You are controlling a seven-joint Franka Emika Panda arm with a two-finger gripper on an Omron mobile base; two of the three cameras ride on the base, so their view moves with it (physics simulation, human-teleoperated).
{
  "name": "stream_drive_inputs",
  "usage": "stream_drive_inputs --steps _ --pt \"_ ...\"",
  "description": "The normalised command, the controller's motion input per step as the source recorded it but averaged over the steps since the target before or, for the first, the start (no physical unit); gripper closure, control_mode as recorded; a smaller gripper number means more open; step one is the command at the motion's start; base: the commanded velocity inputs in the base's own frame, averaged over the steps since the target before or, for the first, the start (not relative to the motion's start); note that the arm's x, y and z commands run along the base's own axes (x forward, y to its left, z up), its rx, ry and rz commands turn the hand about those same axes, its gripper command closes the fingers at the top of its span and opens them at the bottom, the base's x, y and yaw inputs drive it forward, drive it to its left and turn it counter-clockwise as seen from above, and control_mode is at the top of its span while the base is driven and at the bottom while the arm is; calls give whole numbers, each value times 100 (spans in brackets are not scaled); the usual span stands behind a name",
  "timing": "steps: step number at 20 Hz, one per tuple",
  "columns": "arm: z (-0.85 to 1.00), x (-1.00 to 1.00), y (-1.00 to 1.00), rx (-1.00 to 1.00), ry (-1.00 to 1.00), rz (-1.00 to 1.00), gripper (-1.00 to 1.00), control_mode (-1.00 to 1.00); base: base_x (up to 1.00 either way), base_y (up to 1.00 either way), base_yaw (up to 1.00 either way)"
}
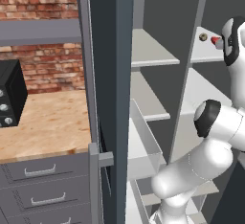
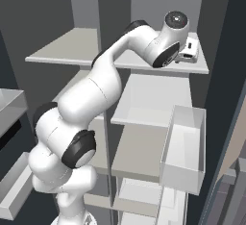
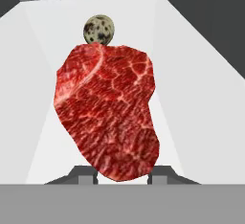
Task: Pick up the frozen steak from the freezer, place it on any shelf in the fridge, and close the fridge and freezer doors when done.
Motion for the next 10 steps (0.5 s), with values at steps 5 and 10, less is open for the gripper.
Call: stream_drive_inputs --steps 5,10 --pt "-15 96 -20 -4 0 5 -100 -100 0 0 0" --pt "-17 66 -8 -6 0 3 -100 -100 0 0 0"
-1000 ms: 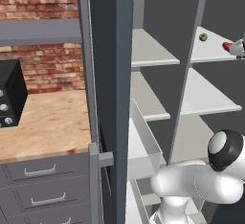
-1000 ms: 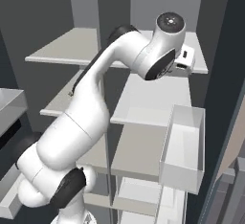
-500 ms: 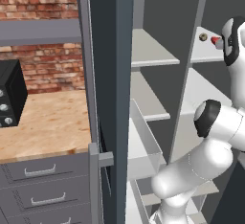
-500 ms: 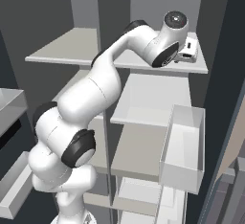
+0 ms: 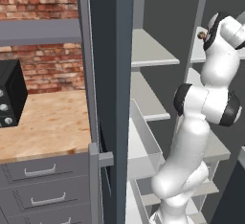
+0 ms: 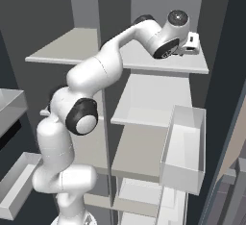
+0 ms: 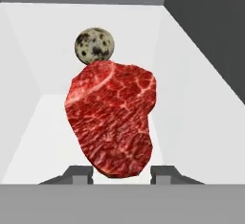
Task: Pick up the frozen steak from the freezer, place it on any shelf in the fridge, and close the fridge and freezer doors when done.
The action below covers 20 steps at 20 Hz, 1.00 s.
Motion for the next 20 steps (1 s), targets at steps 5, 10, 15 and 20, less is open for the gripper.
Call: stream_drive_inputs --steps 5,10,15,20 --pt "0 -12 0 -1 0 0 -100 -100 0 0 0" --pt "-2 -87 27 -1 -9 0 -100 -100 0 0 0" --pt "-50 -100 81 -3 -7 0 -100 -100 0 0 0" --pt "-90 -100 99 -7 -9 0 -100 -100 0 0 0"
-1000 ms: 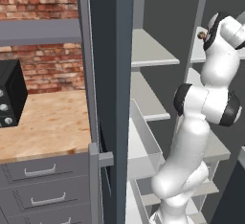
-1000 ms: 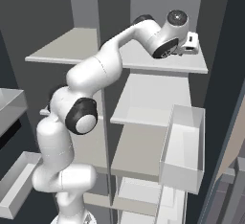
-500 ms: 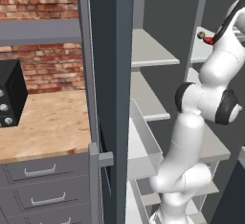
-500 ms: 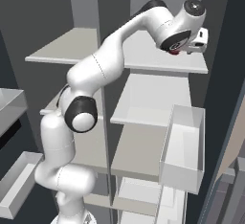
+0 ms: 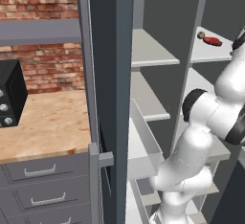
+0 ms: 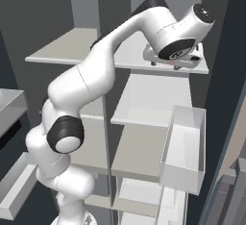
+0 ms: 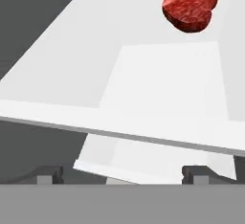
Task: Pick up the frozen steak from the freezer, place it on any shelf in the fridge, and close the fridge and freezer doors when done.
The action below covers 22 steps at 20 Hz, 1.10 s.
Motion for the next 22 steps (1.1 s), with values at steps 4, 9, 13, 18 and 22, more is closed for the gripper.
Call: stream_drive_inputs --steps 4,9,13,18,22 --pt "-86 -100 100 -5 -8 0 -100 -100 0 0 0" --pt "-85 -100 100 -2 -1 -3 -100 -100 0 0 0" --pt "-68 -97 100 0 12 -11 -100 -100 0 0 0" --pt "-15 -55 99 6 36 -17 -100 -100 0 0 0" --pt "-1 7 97 0 38 -11 -100 -100 0 0 0"
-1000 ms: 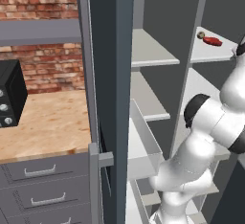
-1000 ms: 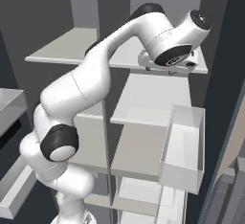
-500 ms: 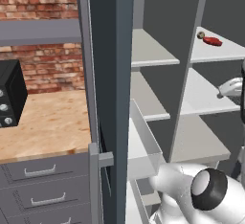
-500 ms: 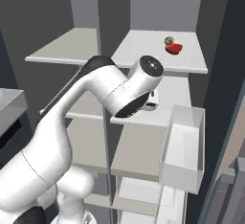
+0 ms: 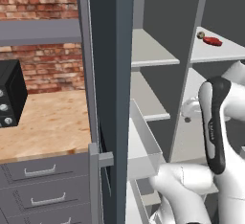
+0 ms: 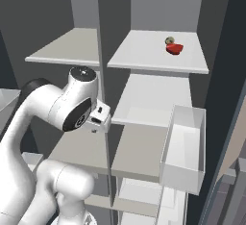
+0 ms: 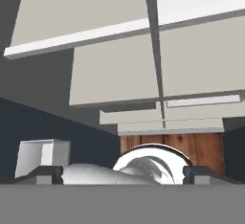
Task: Pick up the frozen steak from the freezer, place it on any shelf in the fridge, and close the fridge and freezer doors when done.
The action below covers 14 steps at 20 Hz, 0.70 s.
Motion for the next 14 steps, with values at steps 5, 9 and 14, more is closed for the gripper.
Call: stream_drive_inputs --steps 5,9,14 --pt "-2 32 69 -12 12 0 -100 -100 0 0 0" --pt "-21 -1 30 -27 0 0 -100 -100 0 0 0" --pt "-11 -16 0 -17 -2 1 -100 -100 0 0 0"
